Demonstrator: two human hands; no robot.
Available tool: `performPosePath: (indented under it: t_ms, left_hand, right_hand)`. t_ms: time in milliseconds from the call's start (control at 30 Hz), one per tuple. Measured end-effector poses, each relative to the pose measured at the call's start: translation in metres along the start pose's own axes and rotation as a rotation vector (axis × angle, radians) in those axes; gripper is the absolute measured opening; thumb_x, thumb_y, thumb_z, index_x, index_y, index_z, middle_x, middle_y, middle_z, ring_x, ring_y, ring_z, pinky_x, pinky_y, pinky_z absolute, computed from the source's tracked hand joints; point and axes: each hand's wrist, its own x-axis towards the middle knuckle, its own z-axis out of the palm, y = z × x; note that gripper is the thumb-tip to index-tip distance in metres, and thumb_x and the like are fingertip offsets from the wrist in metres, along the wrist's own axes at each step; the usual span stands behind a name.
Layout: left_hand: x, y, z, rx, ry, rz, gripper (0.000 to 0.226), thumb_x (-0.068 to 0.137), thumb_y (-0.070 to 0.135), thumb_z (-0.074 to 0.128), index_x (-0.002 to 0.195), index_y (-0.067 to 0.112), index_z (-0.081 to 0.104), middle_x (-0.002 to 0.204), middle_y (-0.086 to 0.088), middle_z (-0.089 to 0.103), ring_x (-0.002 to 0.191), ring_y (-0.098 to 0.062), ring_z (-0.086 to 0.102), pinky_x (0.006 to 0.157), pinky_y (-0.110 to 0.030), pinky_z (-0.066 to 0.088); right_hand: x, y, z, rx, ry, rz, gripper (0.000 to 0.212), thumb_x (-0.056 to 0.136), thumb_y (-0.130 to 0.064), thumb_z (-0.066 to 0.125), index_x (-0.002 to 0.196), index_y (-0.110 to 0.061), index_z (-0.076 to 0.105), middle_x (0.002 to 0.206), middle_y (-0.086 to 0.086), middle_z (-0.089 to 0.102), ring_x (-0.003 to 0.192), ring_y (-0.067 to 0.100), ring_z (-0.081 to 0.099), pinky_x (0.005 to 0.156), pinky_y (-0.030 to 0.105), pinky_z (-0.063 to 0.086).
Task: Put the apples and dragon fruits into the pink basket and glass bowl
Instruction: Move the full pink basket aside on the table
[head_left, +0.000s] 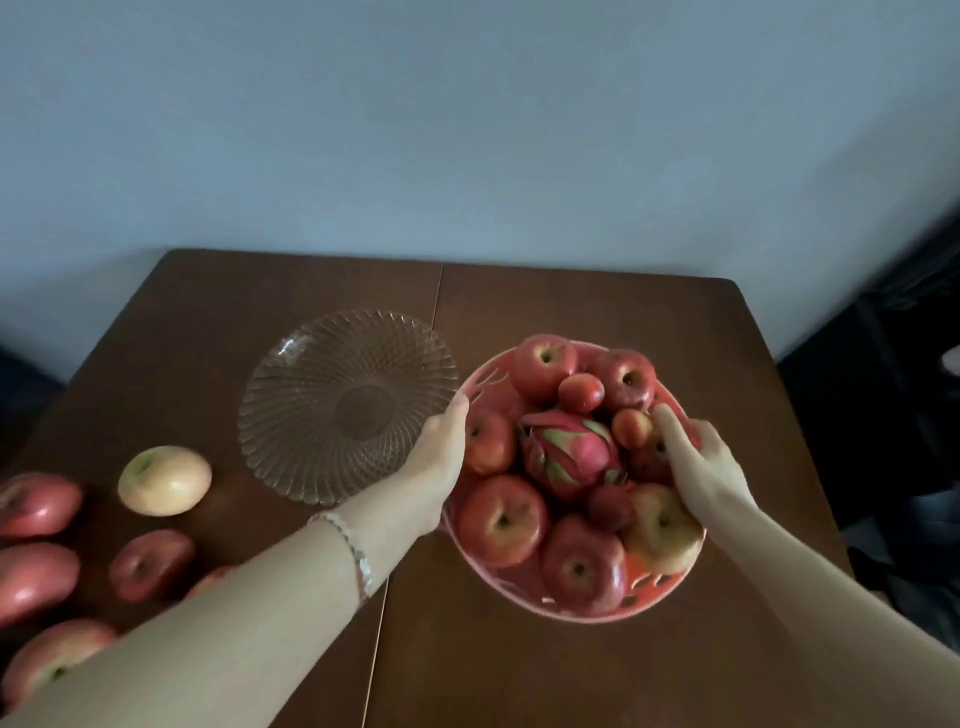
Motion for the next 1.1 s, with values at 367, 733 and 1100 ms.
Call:
performPosePath:
  t_ms: [367,733,1100]
  left_hand:
    - [0.058,0.065,0.032,0.019,0.024,-0.04,0.076,0.074,0.077,0.033,0.13,0.027,0.047,0.122,-0.01,0.06,0.103,-0.034,0.06,0.085,-0.055,0.051]
    - [0.032,0.015,0.005,-0.32,0.084,-0.055,0.041,0.094,0.023,0.05,0.129,0.002,0.048,0.124,-0.015,0.054,0.113,-0.03,0.052,0.098,-0.042,0.041]
    - [0.02,-0.05,-0.076,-0.646,0.264,-0.002,0.042,0.098,0.0,0.034,0.14,-0.007,0.031,0.145,-0.024,0.039,0.132,-0.034,0.044,0.105,-0.04,0.042]
  right_hand:
    - [0.096,-0.033,-0.01,-0.064,0.013,-0.036,0.071,0.083,-0.069,0.039,0.13,-0.017,0.048,0.125,0.013,0.056,0.098,0.027,0.052,0.083,0.036,0.041]
    - [0.05,-0.043,-0.008,-0.083,0.217,-0.218,0.057,0.084,-0.054,0.045,0.127,-0.016,0.05,0.129,0.008,0.051,0.121,0.026,0.046,0.093,0.038,0.043]
    - [-0.08,-0.039,0.049,-0.203,-0.001,-0.596,0.021,0.088,-0.019,0.058,0.108,-0.018,0.063,0.111,-0.007,0.052,0.11,0.009,0.044,0.094,0.021,0.032]
